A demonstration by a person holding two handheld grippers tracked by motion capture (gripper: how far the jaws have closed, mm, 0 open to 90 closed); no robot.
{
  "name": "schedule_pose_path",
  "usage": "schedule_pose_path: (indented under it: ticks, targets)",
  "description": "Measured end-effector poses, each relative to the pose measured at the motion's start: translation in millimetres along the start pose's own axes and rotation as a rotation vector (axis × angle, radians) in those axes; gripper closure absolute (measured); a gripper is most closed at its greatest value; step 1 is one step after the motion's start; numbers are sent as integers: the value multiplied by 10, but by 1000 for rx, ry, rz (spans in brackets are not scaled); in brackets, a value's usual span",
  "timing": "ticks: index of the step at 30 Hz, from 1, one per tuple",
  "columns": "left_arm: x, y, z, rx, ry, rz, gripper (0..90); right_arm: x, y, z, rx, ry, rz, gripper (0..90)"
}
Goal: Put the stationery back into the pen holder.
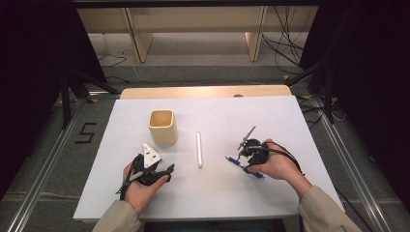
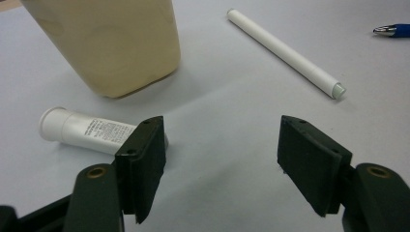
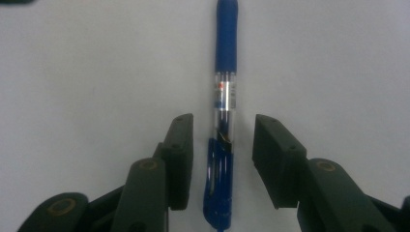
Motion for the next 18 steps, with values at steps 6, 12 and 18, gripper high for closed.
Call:
schedule_pose_path:
  ticks: [6, 12, 18]
  targets:
    - [-3, 1, -1, 2, -1, -1, 343, 2, -57, -38, -40, 16, 18, 623]
    - [1, 0, -6, 1, -3, 1, 343, -12, -94, -53, -62, 21, 24, 636]
    - [0, 0, -6, 2, -4, 1, 344, -16, -119, -72, -72, 26, 28, 654]
Point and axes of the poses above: each handheld gripper's, and its own axes: y roughly backward along the jaws, z roughly out of its underside, x roughly to its right, the point moved 5 cm from there along -y, roughly forward along the jaws
